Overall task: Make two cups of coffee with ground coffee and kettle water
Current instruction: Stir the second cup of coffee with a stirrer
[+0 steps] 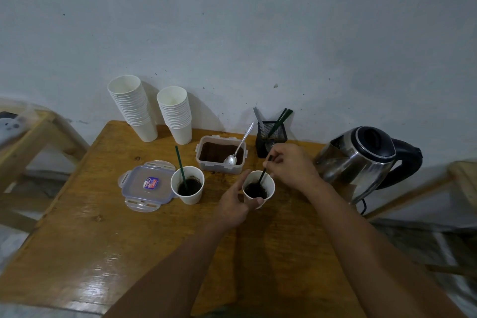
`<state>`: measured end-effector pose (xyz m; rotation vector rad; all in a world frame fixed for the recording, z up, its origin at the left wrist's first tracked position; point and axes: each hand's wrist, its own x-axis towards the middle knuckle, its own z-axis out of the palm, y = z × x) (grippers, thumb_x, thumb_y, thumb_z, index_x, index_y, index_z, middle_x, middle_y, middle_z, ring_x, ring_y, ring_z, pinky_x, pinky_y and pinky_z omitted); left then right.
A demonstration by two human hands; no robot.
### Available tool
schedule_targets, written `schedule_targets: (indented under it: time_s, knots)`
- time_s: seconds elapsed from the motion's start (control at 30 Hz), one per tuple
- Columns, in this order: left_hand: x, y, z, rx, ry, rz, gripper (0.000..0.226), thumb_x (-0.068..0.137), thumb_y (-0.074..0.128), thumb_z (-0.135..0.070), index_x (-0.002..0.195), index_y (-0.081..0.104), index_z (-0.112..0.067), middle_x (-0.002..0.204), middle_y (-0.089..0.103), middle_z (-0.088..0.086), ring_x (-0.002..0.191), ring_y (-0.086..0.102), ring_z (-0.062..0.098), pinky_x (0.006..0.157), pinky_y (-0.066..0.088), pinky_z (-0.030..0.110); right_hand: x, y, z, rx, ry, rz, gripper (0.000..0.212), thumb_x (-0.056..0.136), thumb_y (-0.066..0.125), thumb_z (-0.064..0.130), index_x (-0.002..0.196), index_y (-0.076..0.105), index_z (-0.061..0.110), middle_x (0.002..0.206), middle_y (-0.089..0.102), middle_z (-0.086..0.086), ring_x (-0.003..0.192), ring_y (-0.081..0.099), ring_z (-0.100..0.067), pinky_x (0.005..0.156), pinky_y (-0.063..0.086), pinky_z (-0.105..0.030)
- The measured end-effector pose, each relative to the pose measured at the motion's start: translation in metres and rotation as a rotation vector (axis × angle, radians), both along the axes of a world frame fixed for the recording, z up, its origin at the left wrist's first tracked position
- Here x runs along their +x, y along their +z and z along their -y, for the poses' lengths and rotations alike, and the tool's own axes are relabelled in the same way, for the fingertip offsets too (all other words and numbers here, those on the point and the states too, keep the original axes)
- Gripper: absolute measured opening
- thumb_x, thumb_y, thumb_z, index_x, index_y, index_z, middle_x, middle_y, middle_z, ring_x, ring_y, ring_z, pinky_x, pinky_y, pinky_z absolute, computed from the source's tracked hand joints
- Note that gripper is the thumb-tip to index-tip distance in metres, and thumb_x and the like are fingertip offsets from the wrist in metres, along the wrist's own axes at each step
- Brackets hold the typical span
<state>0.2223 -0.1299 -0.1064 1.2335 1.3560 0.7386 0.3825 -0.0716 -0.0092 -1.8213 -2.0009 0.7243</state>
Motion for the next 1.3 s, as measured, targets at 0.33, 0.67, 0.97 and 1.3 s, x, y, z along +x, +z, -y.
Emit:
schedule_targets:
  time_s: [0.33,0.67,0.97,1.3]
  knots:
    - [0.0000,0.0010,0.0013,0.009,-0.011,0.003,0.080,0.084,0.072,-0.028,0.148,0.027,-0.040,0.148,0.040,0.000,0.130,0.041,0.018,0.089,0.041,0.028,-0.0023,0.0029,0.0056,-0.073,0.043,-0.054,0.010,0.086,0.074,0.019,0.083,0.066,0.022,0.083,0.071,0.002,0.068,0.069,-0.008,0.066,0.059,-0.027]
    - [0.0004,0.0017,0.0026,0.010,-0.006,0.024,0.079,0.085,0.072,-0.021,0.148,0.028,-0.037,0.146,0.042,-0.002,0.123,0.043,0.010,0.073,0.040,0.009,0.0000,-0.0008,0.0038,-0.078,0.083,-0.013,0.010,0.085,0.075,0.018,0.082,0.065,0.021,0.080,0.070,0.002,0.069,0.068,-0.011,0.063,0.057,-0.027]
    - [0.0005,0.0010,0.0023,0.026,-0.011,0.008,0.079,0.085,0.071,-0.022,0.149,0.027,-0.037,0.148,0.041,-0.001,0.115,0.041,0.005,0.071,0.039,0.009,-0.0020,-0.0042,0.0048,-0.030,0.047,0.031,0.009,0.087,0.073,0.020,0.085,0.065,0.021,0.085,0.068,0.002,0.076,0.065,-0.012,0.067,0.057,-0.029]
    - [-0.0001,-0.0007,0.0015,0.018,-0.002,0.003,0.080,0.084,0.072,-0.024,0.148,0.026,-0.039,0.149,0.039,0.001,0.127,0.042,0.016,0.089,0.042,0.026,-0.0013,-0.0066,0.0056,0.032,0.029,0.035,0.011,0.088,0.072,0.021,0.084,0.063,0.025,0.086,0.068,0.003,0.077,0.066,-0.012,0.069,0.058,-0.030]
